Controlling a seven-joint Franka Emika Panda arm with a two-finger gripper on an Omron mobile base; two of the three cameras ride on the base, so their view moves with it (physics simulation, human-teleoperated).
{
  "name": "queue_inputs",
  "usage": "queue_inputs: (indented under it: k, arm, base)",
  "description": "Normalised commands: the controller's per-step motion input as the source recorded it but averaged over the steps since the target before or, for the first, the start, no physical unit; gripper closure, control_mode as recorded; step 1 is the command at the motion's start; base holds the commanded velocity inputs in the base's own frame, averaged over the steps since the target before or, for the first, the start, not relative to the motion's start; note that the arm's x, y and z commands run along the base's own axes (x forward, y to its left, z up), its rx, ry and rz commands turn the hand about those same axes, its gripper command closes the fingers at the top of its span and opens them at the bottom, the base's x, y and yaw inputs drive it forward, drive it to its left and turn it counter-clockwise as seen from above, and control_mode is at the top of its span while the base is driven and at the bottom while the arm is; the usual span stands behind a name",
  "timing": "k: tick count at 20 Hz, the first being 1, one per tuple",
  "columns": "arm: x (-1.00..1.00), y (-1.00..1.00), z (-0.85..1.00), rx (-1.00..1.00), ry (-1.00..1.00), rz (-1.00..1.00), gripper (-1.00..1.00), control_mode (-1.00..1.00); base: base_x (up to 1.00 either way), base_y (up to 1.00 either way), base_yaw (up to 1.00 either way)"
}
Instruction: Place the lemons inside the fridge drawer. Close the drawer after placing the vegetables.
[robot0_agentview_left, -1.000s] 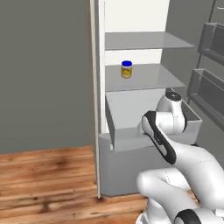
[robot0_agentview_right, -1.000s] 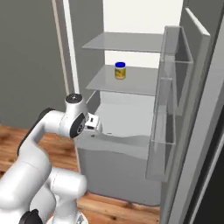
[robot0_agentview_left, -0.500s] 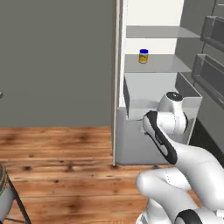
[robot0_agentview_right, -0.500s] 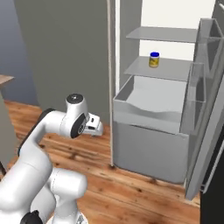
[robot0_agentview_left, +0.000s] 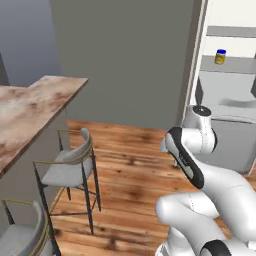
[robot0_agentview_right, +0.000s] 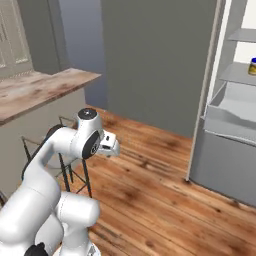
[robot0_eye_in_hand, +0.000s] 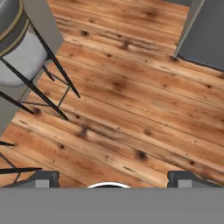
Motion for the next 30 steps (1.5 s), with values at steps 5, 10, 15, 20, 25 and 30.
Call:
queue_inputs:
  k: [5,10,15,20,25,30]
  arm:
    - [0.0,0.0,0.0,0.0,0.0,0.0,-1.0,1.0]
    - [0.0,0.0,0.0,0.0,0.0,0.0,-1.0,1.0]
    - [0.0,0.0,0.0,0.0,0.0,0.0,-1.0,1.0]
    - [0.0,0.0,0.0,0.0,0.0,0.0,-1.0,1.0]
    - [0.0,0.0,0.0,0.0,0.0,0.0,-1.0,1.0]
    - [0.0,0.0,0.0,0.0,0.0,0.0,-1.0,1.0]
  base:
    - [-0.67,1.0,0.52]
    - [-0.59,0.68,0.6]
    - [-0.29,0.57,0.62]
    - [-0.2,0.47,0.63]
    - [0.0,0.78,0.62]
    - [0.01,1.0,0.54]
